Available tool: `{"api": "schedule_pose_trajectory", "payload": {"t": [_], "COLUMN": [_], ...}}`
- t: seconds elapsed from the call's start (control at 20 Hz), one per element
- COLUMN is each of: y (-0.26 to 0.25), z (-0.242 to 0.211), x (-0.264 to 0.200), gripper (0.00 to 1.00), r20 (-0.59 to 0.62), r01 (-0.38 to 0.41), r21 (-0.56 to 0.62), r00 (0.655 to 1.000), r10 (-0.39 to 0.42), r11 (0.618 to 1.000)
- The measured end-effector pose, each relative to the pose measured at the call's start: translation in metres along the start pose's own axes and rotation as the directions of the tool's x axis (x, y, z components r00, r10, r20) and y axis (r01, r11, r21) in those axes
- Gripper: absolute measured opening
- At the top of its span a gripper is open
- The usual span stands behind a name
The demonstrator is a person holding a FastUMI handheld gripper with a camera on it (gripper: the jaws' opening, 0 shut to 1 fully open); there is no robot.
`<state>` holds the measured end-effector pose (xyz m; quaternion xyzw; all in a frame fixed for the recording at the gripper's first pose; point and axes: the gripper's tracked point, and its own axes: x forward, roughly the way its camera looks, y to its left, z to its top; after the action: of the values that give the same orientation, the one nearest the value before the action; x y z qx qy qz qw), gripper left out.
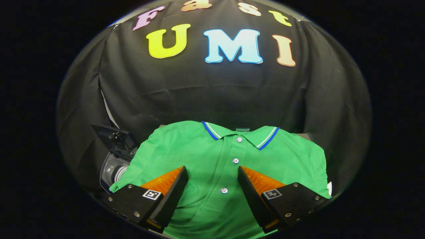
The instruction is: Put the clothes into the washing machine and then close the washing machine lid.
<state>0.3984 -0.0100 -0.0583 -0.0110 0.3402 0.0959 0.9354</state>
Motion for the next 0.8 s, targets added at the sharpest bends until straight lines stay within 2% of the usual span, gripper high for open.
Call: {"api": "schedule_pose_trajectory", "payload": {"t": [0.1,0.3,0.55,0.6,0.65,0.75,0.8], "y": [0.0005,-0.0009,-0.0042,-0.0033,-0.0012,-0.0013,-0.0010], "z": [0.0006,-0.0005,0.0001,0.0009,-0.0004,-0.0004,0.0008], "x": [-0.0010,-0.0026,-0.0055,-0.0050,-0.0058,-0.0070,-0.0067], "gripper": [0.95,0.83,0.46,0.41,0.30,0.16,0.14], "r20": [0.003,0.009,0.015,0.017,0.020,0.028,0.029], "r01": [-0.010,-0.014,-0.035,-0.042,-0.049,-0.060,-0.066], "r21": [-0.009,-0.016,-0.033,-0.033,-0.032,-0.038,-0.048], "r00": [1.000,1.000,0.999,0.999,0.999,0.998,0.997], "r10": [0.010,0.014,0.036,0.043,0.049,0.061,0.068], "r11": [1.000,1.000,0.999,0.999,0.998,0.997,0.997]}}
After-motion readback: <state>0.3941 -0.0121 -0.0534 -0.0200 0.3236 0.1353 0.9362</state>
